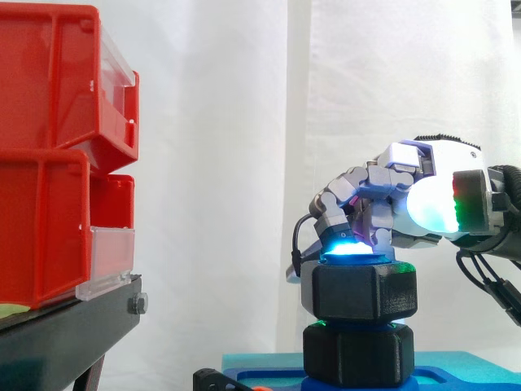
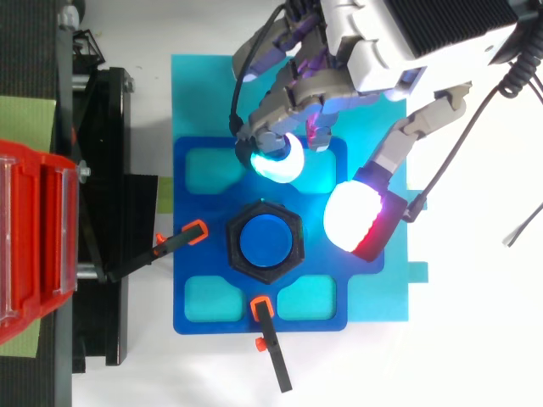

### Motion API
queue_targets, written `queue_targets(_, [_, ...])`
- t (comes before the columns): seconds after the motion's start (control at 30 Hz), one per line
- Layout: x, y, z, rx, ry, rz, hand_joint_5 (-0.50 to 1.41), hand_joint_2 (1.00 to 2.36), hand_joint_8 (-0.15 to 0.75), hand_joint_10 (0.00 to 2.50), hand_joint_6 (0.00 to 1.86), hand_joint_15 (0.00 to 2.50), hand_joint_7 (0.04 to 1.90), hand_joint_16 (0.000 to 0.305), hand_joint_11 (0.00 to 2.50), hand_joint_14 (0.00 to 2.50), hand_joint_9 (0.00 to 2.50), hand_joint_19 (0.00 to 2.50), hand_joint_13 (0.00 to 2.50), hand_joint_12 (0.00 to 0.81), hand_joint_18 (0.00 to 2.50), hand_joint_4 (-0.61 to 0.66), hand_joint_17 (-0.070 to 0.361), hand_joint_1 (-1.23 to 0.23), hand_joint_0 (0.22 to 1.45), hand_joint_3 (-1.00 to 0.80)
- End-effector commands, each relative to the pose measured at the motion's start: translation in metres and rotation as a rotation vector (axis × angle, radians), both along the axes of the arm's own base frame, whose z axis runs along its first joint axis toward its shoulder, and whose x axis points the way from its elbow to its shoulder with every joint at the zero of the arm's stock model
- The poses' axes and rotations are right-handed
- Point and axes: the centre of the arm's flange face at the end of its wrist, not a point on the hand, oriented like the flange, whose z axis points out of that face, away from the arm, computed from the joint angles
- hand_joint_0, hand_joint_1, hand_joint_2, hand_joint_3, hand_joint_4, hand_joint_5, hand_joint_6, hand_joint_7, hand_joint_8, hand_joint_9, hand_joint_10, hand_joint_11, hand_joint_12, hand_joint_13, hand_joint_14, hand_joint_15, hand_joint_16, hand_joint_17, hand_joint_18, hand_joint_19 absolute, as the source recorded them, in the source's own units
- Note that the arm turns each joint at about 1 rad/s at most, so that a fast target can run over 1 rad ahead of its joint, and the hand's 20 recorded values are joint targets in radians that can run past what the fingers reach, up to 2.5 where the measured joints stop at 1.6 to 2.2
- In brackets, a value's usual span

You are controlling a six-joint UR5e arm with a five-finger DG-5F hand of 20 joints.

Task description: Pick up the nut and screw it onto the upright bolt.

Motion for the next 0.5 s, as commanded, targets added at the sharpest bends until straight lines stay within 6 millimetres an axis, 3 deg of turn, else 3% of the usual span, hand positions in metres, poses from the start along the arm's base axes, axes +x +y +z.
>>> queue_targets(0.0, [0.001,-0.001,0.002,-0.002,-0.013,0.001,0.01,1.00,0.253,0.01,0.54,0.08,1.52,0.018,0.15,0.00,1.34,0.00,0.96,0.233,0.63,0.16,0.041,-0.28,0.48,-0.50])
queue_targets(0.07, [0.001,0.000,0.002,-0.003,-0.019,0.003,-0.02,1.00,0.257,0.00,0.50,0.07,1.47,0.021,0.14,0.00,1.25,0.00,0.89,0.247,0.57,0.19,0.046,-0.27,0.48,-0.50])
queue_targets(0.23, [0.006,0.000,0.012,-0.010,-0.059,0.016,-0.13,1.00,0.271,0.00,0.50,0.03,1.03,0.030,0.03,0.00,0.96,0.00,0.70,0.303,0.44,0.26,0.068,-0.25,0.46,-0.50])
queue_targets(0.47, [0.011,0.006,0.021,-0.014,-0.081,0.032,-0.18,1.00,0.245,0.00,0.50,0.00,0.72,0.034,0.00,0.00,0.71,0.00,0.56,0.315,0.25,0.19,0.077,-0.23,0.46,-0.50])
